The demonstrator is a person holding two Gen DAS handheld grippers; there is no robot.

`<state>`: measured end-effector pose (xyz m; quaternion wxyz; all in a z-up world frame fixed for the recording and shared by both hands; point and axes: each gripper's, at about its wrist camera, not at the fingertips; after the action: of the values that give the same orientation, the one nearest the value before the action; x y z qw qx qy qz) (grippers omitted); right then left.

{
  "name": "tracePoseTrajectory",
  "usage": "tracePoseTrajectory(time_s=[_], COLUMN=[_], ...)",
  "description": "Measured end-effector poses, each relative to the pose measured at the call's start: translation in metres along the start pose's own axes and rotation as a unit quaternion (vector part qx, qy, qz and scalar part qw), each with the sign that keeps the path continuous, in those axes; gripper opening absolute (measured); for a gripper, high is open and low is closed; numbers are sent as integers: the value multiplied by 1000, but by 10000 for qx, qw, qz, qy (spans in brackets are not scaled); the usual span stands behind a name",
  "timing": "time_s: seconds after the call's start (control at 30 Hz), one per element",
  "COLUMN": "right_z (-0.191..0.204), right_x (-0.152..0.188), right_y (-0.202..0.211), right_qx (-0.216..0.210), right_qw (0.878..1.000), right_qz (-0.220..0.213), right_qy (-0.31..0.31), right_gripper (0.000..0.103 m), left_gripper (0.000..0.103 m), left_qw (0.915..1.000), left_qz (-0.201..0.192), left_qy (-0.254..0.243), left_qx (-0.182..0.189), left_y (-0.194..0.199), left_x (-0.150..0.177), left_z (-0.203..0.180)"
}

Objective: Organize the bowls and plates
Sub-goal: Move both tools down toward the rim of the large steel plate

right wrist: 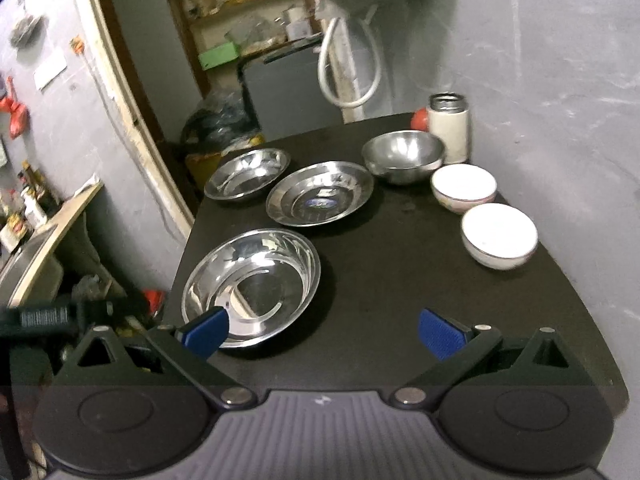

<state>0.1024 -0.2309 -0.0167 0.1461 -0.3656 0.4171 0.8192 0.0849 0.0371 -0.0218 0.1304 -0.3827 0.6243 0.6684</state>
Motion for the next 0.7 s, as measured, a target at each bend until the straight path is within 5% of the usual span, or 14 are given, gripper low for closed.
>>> tracePoseTrajectory(time_s=[0.4,0.7], right_z=[-25,-33], right_x=[-11,-40], right_y=[-43,-80], right_qx=[-268,-477], right_qw=[9992,9984], right_qz=[-263,-312], right_qy=[99,31], right_gripper=[103,103], left_gripper=[102,102], left_qw=[9934,9861], left_qz=[-29,445], left_qy=[98,1004], left_qx=[-1138,-1244], left_y=[-33,-79], left_x=[-78,-119], left_z=[3,38])
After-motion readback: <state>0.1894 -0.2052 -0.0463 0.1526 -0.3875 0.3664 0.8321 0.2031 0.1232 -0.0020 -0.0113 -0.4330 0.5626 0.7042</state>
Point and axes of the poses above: each gripper's, at about its wrist camera, not at the fingertips, and y roughly against the way its jaws point, z to its left, x to its underside, and after that the axes turned 15 degrees about -x, right-handed
